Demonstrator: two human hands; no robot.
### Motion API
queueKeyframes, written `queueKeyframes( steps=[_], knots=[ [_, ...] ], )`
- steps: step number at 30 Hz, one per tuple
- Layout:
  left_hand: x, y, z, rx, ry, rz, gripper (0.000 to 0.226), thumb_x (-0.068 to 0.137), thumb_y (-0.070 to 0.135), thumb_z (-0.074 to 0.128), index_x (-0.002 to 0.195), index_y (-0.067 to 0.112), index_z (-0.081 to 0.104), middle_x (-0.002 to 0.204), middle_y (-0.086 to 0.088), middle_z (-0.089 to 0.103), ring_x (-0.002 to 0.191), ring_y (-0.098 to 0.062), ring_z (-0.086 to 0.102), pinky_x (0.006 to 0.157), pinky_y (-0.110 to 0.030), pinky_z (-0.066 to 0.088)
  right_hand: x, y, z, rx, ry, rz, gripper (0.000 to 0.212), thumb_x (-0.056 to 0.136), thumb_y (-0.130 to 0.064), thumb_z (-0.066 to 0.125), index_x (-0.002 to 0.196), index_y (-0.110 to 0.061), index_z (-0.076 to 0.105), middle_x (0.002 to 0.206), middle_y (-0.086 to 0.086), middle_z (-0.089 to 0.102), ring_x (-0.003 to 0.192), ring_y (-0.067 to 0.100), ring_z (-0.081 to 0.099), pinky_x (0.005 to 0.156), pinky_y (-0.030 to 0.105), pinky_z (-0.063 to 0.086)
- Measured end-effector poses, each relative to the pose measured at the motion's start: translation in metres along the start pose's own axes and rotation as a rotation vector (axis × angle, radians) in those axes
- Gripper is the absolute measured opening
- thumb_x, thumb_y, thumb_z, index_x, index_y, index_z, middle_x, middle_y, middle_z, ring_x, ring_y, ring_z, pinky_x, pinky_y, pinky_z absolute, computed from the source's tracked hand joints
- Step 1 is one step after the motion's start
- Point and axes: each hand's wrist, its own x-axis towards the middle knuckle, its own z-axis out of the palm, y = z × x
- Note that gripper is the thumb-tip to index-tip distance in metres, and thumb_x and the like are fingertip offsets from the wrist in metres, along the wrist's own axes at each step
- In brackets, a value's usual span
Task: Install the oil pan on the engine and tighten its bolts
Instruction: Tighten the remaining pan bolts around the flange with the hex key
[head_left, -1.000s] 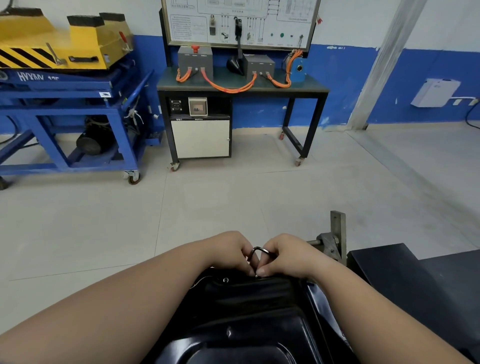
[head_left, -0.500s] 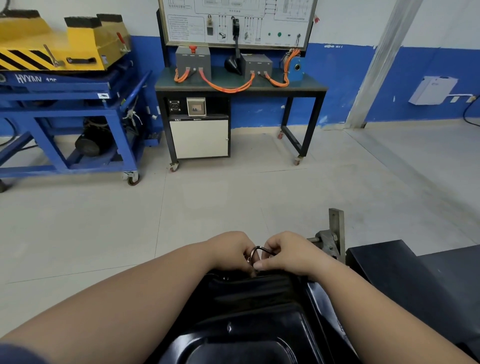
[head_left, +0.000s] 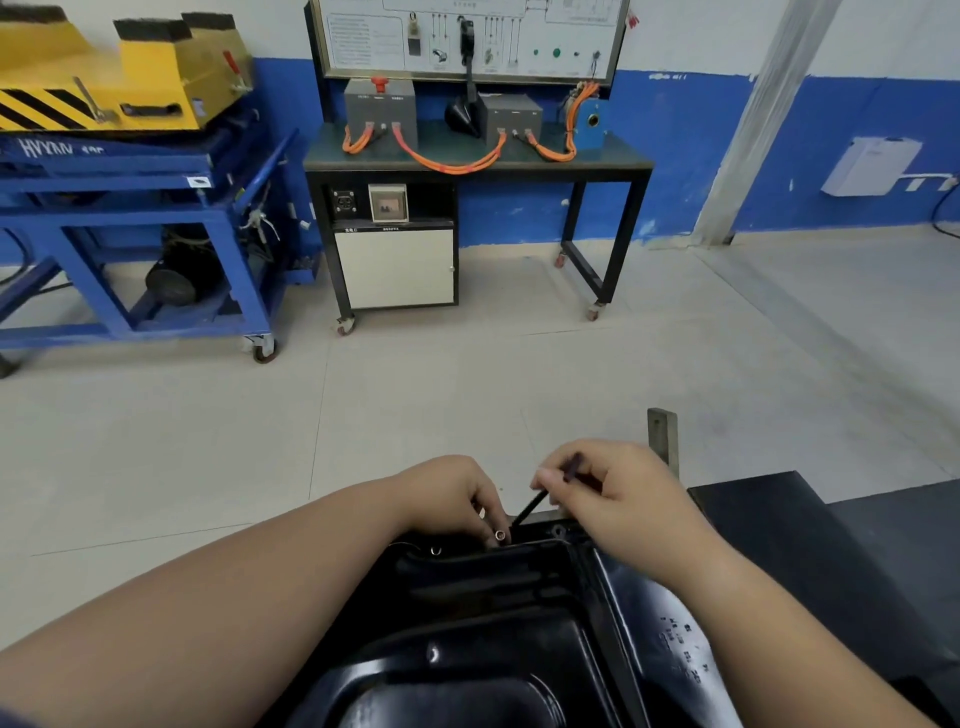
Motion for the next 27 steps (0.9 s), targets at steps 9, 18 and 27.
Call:
queueKeyframes(
  steps=[9,18,27],
  knots=[
    [0.002,-0.004,0.001,0.002,0.000,-0.009,0.014,0.072,0.018,0.075,0.082,0.027,0.075,0.041,0.019,0.050,0.039,0.004,0.043,0.043,-0.008,0.032,-0.006,0.007,0.013,-0.063,-0.015,-0.061,0.011,0.086,-0.026,0.064,0.077,-0.029,0.069,0.065,-0.013,0.065,0.069,0.007,0.062,0.070,0.029,0.050],
    [-0.007,0.008,-0.008,0.087,0.000,0.038,0.013,0.073,0.018,0.076,0.073,0.029,0.068,0.040,0.018,0.047,0.040,0.003,0.041,0.045,-0.011,0.029,0.000,-0.010,0.016,-0.207,-0.043,-0.055,0.012,0.083,-0.034,0.066,0.084,-0.027,0.075,0.079,-0.006,0.072,0.076,0.005,0.059,0.070,0.022,0.045],
    [-0.010,0.014,-0.009,0.030,0.045,0.129,0.013,0.072,0.020,0.077,0.068,0.028,0.067,0.041,0.016,0.045,0.043,0.000,0.038,0.048,-0.017,0.030,-0.009,-0.010,0.030,-0.087,0.116,-0.002,0.007,0.079,-0.029,0.071,0.073,-0.027,0.071,0.074,-0.010,0.065,0.072,0.004,0.056,0.064,0.015,0.041]
  ],
)
